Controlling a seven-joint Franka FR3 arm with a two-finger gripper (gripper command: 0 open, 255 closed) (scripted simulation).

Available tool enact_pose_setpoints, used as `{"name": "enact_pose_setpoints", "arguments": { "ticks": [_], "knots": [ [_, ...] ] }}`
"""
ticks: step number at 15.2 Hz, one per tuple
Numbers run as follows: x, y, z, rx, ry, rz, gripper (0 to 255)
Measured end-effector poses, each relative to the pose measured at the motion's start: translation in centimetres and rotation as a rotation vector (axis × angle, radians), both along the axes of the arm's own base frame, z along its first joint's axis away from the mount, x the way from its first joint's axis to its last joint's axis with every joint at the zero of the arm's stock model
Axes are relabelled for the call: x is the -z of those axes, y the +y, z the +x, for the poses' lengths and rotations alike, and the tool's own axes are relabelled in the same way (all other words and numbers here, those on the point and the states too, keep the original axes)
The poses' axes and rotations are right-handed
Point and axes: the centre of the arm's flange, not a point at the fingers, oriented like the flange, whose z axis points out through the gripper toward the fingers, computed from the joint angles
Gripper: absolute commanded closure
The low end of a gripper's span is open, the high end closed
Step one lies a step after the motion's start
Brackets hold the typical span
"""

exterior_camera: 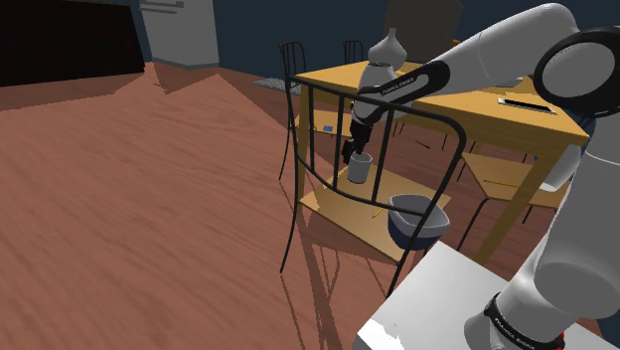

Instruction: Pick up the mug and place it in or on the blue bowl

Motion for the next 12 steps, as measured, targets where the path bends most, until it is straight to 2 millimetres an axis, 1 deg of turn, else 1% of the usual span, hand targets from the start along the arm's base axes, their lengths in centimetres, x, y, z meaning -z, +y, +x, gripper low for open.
{"name": "enact_pose_setpoints", "arguments": {
  "ticks": [3, 4, 5, 8, 9, 12],
  "knots": [
    [0.3, 0.0, 0.3, -0.001, -0.004, 0.003, 0],
    [1.4, 0.1, 0.2, 0.001, 0.006, 0.002, 0],
    [1.9, 0.1, 0.3, 0.001, 0.017, 0.002, 0],
    [1.9, 0.1, 0.4, 0.000, 0.022, 0.005, 0],
    [2.0, 0.1, 0.4, -0.003, 0.020, 0.004, 255],
    [2.0, 0.1, 0.5, 0.000, 0.026, 0.004, 255]
  ]
}}
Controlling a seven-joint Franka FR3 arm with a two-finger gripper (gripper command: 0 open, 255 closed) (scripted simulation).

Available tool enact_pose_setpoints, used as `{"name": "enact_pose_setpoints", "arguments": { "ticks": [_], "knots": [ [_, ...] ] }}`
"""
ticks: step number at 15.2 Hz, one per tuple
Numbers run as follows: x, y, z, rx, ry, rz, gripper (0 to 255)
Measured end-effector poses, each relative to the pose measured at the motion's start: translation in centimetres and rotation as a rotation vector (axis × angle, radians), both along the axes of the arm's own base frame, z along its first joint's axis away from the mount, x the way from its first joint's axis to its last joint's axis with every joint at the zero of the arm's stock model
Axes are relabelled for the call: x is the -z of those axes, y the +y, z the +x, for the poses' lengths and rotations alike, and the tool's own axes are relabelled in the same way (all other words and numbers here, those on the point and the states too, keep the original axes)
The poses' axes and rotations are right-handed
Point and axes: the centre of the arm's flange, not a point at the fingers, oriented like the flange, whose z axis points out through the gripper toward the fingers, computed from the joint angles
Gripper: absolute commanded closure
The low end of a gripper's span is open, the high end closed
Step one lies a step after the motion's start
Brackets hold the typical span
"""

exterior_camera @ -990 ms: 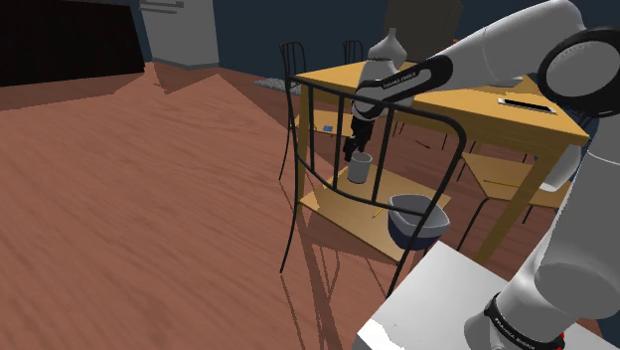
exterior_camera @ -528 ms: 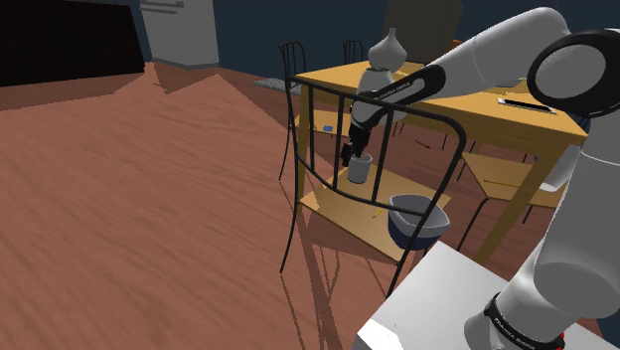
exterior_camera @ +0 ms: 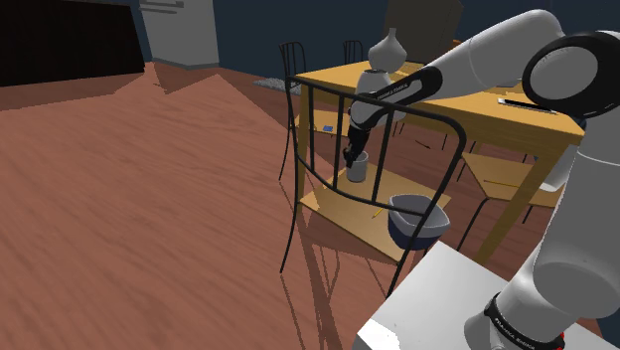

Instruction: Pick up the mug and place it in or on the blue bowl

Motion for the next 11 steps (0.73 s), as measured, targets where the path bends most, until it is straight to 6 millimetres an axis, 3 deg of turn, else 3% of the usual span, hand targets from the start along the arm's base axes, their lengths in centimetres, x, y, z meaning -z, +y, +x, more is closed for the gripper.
{"name": "enact_pose_setpoints", "arguments": {
  "ticks": [11],
  "knots": [
    [0.03, -0.01, -0.20, -0.005, 0.027, 0.001, 255]
  ]
}}
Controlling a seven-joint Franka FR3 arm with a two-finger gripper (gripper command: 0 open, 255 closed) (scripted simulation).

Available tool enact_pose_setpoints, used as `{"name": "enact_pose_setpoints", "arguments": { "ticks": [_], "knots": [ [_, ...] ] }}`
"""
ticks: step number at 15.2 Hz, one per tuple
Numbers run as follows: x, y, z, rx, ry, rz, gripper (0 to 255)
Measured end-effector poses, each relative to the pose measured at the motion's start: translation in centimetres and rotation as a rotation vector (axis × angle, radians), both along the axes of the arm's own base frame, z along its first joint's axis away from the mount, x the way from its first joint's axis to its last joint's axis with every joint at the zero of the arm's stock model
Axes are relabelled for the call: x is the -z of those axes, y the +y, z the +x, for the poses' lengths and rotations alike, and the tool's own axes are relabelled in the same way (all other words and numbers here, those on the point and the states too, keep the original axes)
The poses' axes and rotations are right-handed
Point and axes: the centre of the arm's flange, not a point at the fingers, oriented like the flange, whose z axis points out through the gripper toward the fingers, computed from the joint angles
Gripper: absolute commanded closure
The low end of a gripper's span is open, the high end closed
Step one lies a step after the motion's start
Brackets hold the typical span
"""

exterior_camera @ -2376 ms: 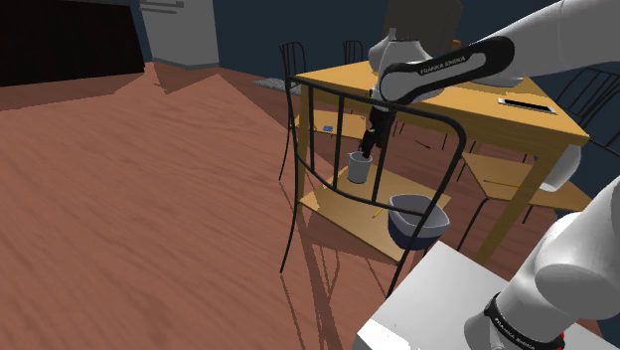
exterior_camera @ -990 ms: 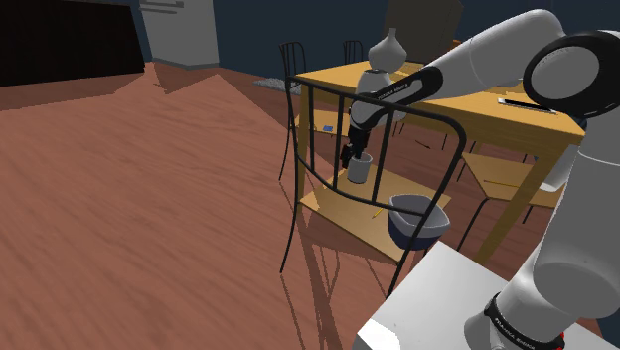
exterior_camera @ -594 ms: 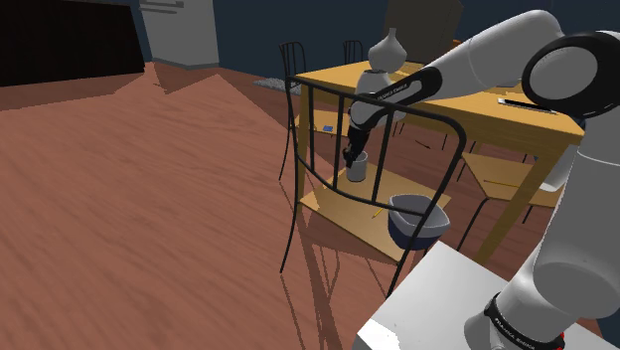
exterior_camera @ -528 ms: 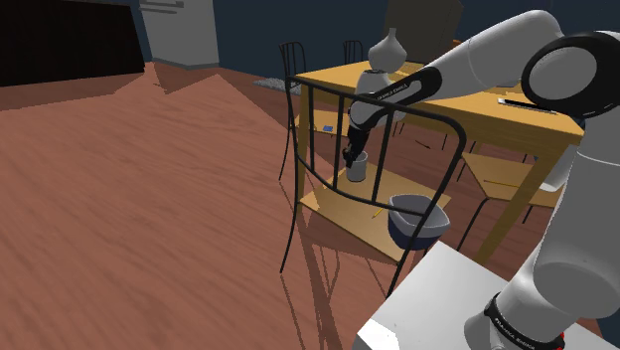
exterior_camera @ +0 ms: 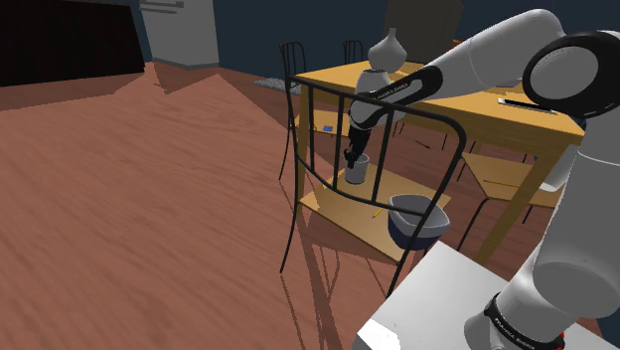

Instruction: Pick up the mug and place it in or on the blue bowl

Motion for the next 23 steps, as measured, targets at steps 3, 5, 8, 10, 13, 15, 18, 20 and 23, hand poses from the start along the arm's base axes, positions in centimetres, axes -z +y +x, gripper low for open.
{"name": "enact_pose_setpoints", "arguments": {
  "ticks": [3, 5, 8, 10, 13, 15, 18, 20, 23],
  "knots": [
    [-0.5, -0.1, -0.5, 0.004, 0.018, 0.004, 255],
    [-1.0, -0.1, -0.6, 0.008, 0.051, 0.010, 255],
    [-2.7, -0.1, -1.0, 0.012, 0.086, 0.016, 255],
    [-3.1, -0.2, -1.2, 0.014, 0.111, 0.021, 255],
    [-4.3, -0.3, -1.8, 0.013, 0.156, 0.029, 255],
    [-4.9, -0.3, -1.9, 0.014, 0.195, 0.036, 255],
    [-7.1, -0.3, -1.8, 0.021, 0.211, 0.040, 255],
    [-8.7, -0.3, -2.0, 0.024, 0.170, 0.032, 255],
    [-11.5, -1.6, -0.8, 0.030, 0.032, 0.006, 255]
  ]
}}
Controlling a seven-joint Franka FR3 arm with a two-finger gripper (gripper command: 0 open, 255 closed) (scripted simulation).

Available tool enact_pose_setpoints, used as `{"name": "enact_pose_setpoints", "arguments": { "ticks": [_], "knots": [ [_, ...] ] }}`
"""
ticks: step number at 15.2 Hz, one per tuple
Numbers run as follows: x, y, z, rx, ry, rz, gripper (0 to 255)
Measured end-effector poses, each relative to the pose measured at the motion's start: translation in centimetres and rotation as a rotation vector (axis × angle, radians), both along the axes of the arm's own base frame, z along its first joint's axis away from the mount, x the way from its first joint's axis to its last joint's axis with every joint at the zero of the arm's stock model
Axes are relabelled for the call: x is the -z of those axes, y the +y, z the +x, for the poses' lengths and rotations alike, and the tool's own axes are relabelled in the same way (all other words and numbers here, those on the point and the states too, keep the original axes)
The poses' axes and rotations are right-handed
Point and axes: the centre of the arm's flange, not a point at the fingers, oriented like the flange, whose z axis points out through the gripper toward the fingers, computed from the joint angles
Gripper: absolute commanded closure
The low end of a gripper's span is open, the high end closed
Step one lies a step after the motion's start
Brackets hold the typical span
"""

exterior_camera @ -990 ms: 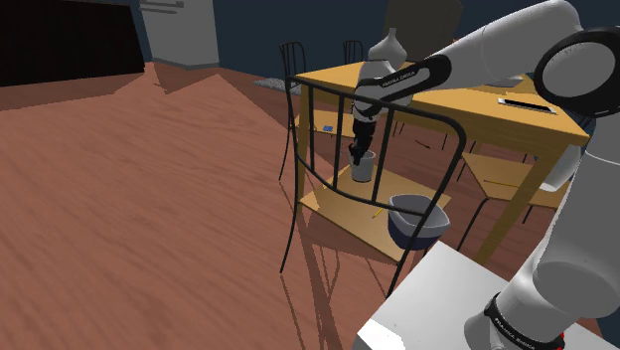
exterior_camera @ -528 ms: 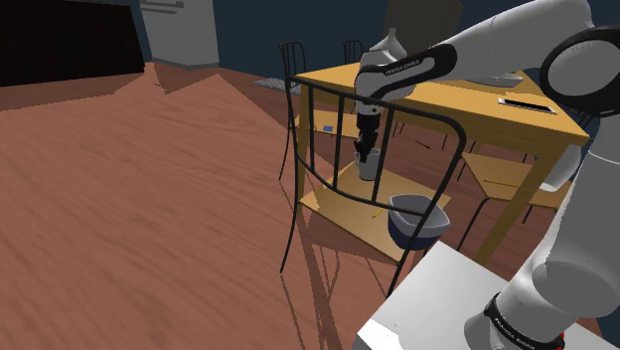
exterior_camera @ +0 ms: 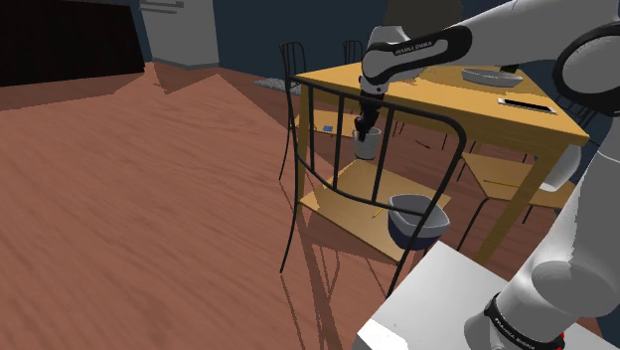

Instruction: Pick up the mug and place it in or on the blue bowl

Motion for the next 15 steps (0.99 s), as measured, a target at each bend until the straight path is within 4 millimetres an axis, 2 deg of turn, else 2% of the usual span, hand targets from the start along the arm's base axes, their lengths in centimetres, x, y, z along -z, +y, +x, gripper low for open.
{"name": "enact_pose_setpoints", "arguments": {
  "ticks": [8, 12, 15],
  "knots": [
    [-4.0, 0.2, 0.4, -0.005, -0.015, -0.002, 255],
    [-4.9, 1.7, -3.0, 0.001, -0.022, -0.006, 255],
    [-5.5, 3.1, -6.5, 0.001, -0.026, -0.006, 255]
  ]
}}
